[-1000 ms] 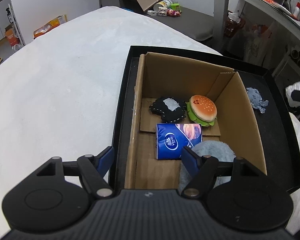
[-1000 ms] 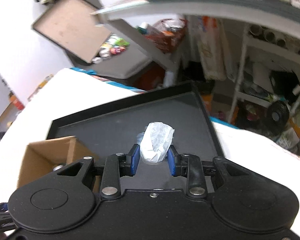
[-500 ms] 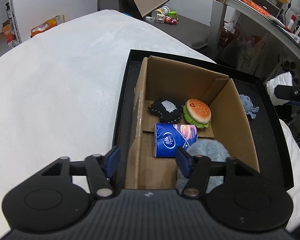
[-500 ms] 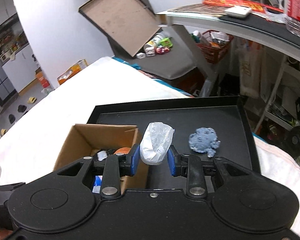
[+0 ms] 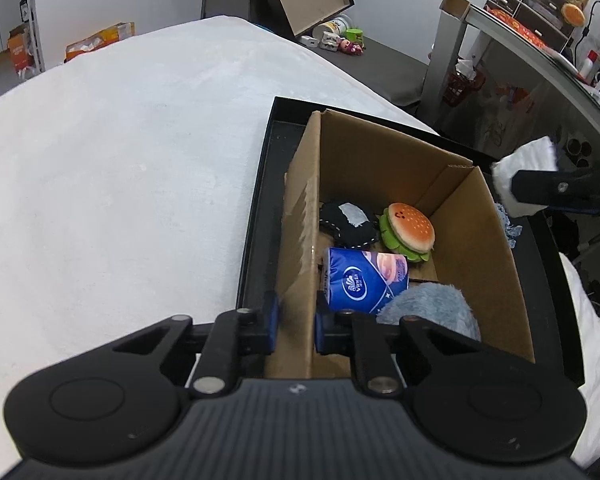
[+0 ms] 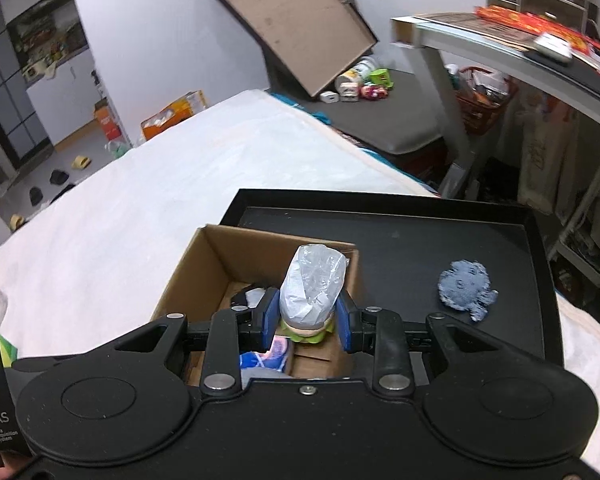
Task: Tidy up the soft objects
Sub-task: 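Carry the white plastic bag into the box and release it, then move the right gripper to the blue denim plush and grasp it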
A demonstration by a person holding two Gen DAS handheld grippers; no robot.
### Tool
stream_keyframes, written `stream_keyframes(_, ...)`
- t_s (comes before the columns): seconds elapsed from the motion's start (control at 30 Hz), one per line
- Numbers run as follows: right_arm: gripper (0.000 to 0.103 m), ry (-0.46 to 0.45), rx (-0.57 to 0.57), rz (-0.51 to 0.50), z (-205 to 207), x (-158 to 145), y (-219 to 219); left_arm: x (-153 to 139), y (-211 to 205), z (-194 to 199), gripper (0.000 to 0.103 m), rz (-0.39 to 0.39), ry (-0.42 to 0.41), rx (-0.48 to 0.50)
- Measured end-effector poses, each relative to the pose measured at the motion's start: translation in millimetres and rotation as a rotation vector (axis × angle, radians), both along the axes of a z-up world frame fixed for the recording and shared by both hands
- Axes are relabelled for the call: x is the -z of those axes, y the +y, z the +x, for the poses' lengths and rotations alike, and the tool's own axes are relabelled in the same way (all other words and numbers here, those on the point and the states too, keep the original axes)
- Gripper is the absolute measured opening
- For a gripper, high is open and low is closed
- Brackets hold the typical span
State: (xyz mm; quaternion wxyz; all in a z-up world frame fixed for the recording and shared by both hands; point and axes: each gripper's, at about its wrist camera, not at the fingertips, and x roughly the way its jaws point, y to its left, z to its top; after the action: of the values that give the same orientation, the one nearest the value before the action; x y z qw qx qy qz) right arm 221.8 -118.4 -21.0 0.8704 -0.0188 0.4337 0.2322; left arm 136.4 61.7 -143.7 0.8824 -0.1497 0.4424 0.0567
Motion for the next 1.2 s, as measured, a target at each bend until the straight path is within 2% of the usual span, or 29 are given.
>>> stream_keyframes(0.23, 0.03, 0.007, -0.028, -0.038, -4.0, 4.1, 19.8, 0.3, 0.3, -1.5, 0.016, -0.009, -0.004, -0.003)
stream_keyframes(0.3, 0.033, 0.021, -0.021, -0.055, -3.1, 7.6, 21.6, 0.5, 0.5, -1.5, 0.016, -0.01, -0.004, -0.004)
stream_keyframes(0.47, 0.051, 0.025, 0.007, -0.075, -3.8, 8.4, 14.7, -1.1, -0.4, 0.2, 0.016, -0.011, 0.001, -0.008)
stream_keyframes(0.5, 0.052, 0.024, 0.014, -0.072, -3.2, 7.4, 12.0, -1.8, -0.6, 0.5, 0.016, -0.013, 0.004, -0.008)
stream_keyframes(0.77, 0.053, 0.03, 0.081, -0.053, 6.0, 7.3, -17.6, -10.2, -0.9, 4.4, 0.021, -0.001, 0.01, -0.019)
stream_keyframes(1.03, 0.053, 0.086, 0.151, -0.002, 14.7, 23.2, -45.2, -12.8, -15.7, 11.8, 0.046, 0.013, 0.015, -0.003)
stream_keyframes(1.2, 0.053, 0.099, 0.176, 0.004, 19.8, 34.6, -55.3, -11.0, -21.6, 17.1, 0.054, 0.04, 0.033, -0.001)
